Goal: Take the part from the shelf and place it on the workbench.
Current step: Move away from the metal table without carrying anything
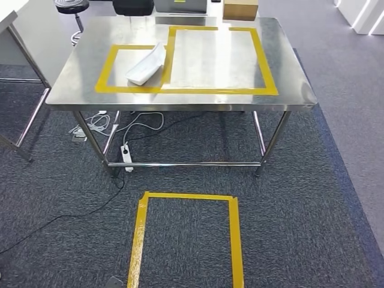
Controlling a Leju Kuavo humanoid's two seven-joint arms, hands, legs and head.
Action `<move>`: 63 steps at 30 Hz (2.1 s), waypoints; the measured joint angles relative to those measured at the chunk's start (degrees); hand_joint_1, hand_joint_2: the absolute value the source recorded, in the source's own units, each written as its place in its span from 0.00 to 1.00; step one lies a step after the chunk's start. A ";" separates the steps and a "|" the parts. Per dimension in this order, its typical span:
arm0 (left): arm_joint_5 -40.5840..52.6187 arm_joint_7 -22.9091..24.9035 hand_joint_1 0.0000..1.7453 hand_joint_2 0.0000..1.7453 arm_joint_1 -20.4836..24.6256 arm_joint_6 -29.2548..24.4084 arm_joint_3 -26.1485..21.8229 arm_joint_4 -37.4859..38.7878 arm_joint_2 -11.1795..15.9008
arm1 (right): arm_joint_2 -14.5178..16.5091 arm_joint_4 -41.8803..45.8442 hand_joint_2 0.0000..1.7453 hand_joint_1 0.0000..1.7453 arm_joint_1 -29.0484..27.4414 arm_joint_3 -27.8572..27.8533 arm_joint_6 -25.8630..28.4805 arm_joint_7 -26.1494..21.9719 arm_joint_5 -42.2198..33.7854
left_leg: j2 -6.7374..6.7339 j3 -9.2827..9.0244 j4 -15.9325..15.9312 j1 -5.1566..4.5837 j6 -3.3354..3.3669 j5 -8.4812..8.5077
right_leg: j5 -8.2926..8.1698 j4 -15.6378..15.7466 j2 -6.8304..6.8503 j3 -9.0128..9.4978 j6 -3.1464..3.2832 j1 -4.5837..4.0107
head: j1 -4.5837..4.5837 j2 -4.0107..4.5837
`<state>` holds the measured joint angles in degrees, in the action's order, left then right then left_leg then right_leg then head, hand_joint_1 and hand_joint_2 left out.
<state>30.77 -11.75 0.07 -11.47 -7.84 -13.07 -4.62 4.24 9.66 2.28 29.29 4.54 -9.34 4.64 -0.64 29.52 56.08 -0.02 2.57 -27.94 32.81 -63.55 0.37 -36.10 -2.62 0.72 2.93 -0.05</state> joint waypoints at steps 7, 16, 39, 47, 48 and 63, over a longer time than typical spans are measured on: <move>2.77 -0.05 0.00 0.00 0.36 -1.49 3.05 0.55 -0.84 | -0.16 0.00 1.00 0.00 -0.02 0.70 1.41 3.16 0.83 | -0.07 5.49 0.75 -0.79 -0.06 3.91 | -2.42 -1.73 -0.15 6.32 0.63 -0.28 | -0.43 0.01; 2.85 -0.10 0.00 0.00 0.16 -1.88 3.54 1.05 -0.87 | -0.56 -0.02 0.25 0.00 0.19 0.43 4.51 4.18 -0.44 | 0.15 9.34 11.00 -0.16 -3.21 -2.35 | -1.14 9.66 0.36 11.44 2.97 -0.25 | -0.03 0.01; 3.31 1.29 0.00 0.00 0.84 -2.26 4.62 1.42 -0.71 | -0.94 0.03 0.00 0.00 -0.56 0.56 1.24 5.23 0.35 | 0.14 2.37 1.98 -0.04 -0.87 0.81 | -2.81 5.37 -0.25 6.10 0.34 -0.13 | -0.61 0.01; -1.77 0.23 0.00 0.00 -0.96 -5.95 1.27 1.75 -1.22 | -14.88 36.34 0.00 0.00 -16.36 13.94 14.68 33.75 -10.18 | 0.79 7.18 13.94 0.28 -2.83 -6.62 | -3.07 6.57 -0.30 6.59 2.30 0.27 | -0.28 0.01; -1.83 0.20 0.00 0.00 -0.94 -6.20 0.96 1.79 -1.30 | -16.41 39.29 0.00 0.00 -16.42 16.49 16.10 32.64 -12.84 | 0.79 8.37 17.03 0.38 -2.93 -7.76 | -3.14 6.54 -0.77 6.44 2.31 0.24 | -0.30 0.01; -2.47 0.25 0.00 0.00 -0.97 -7.23 -1.15 2.12 -2.04 | -23.46 52.08 0.00 0.00 -14.28 35.13 20.25 26.44 -24.21 | 0.05 1.50 1.34 0.36 -0.41 0.10 | 3.16 -7.69 -1.11 -2.03 -0.79 0.50 | -0.97 0.01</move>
<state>28.30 -11.50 -0.91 -18.70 -8.99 -10.95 -6.66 -19.22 61.74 -12.01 64.42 24.79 17.10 -19.57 -0.59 31.03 57.42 0.34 2.15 -27.85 35.96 -71.24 -0.75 -38.13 -3.42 1.22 1.97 -0.04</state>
